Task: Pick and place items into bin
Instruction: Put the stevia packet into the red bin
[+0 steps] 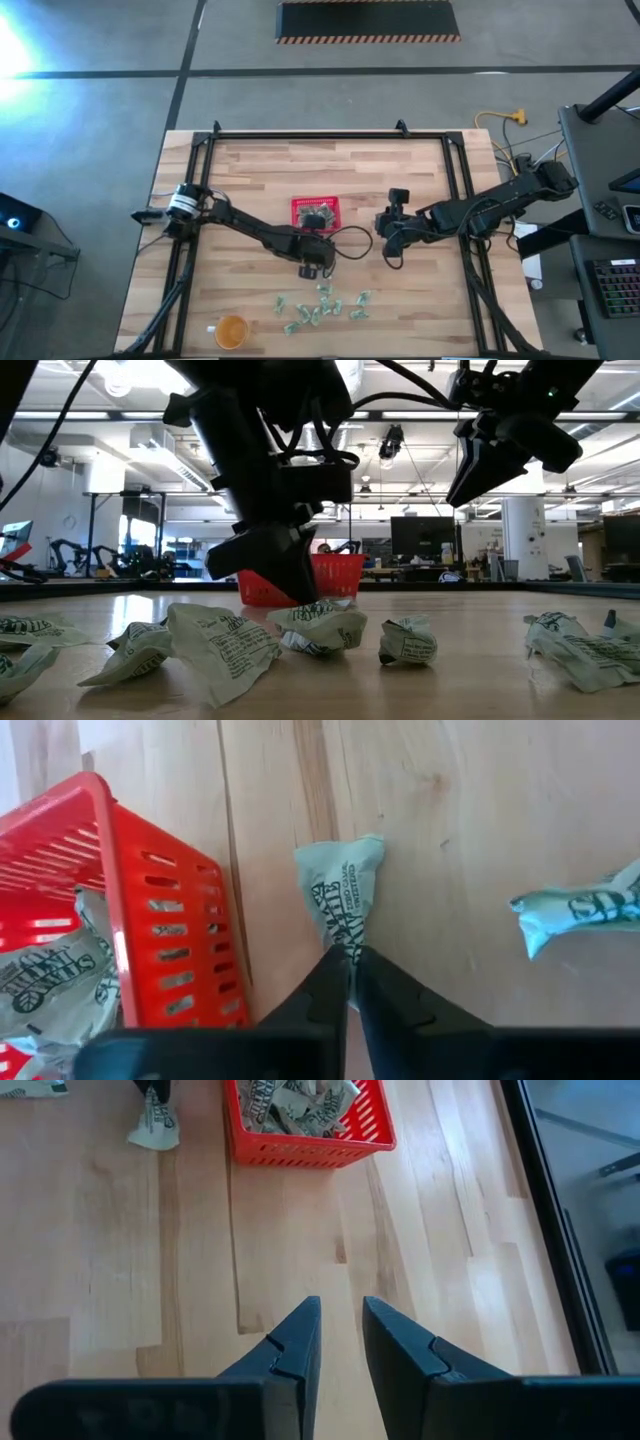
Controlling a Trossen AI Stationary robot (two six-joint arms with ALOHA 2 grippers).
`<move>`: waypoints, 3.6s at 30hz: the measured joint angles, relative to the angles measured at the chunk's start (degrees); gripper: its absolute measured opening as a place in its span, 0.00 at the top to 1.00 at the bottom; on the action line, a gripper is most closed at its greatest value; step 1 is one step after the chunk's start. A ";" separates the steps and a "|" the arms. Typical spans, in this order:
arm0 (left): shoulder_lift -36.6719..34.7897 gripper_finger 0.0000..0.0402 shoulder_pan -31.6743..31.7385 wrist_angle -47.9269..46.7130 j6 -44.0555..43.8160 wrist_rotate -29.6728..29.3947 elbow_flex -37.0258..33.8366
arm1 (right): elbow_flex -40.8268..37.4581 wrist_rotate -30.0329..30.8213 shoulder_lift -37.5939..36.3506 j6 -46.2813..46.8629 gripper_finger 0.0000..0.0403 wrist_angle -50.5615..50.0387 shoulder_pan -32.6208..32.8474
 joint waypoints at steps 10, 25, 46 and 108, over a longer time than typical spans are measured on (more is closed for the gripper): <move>-7.81 0.99 -2.78 -5.52 -0.09 -1.98 -0.51 | 0.00 0.02 0.04 -0.02 0.83 0.00 0.00; -16.13 0.99 3.74 -8.04 1.60 -19.26 -9.13 | 0.00 -2.27 0.04 0.30 0.83 1.85 -0.02; -16.54 0.58 5.08 -7.96 4.44 -15.08 -10.72 | -2.69 -35.78 6.22 3.81 0.83 23.70 4.98; -23.48 0.56 1.56 -8.54 -1.27 -8.54 -11.35 | -1.89 -31.37 22.95 8.70 0.86 31.92 11.86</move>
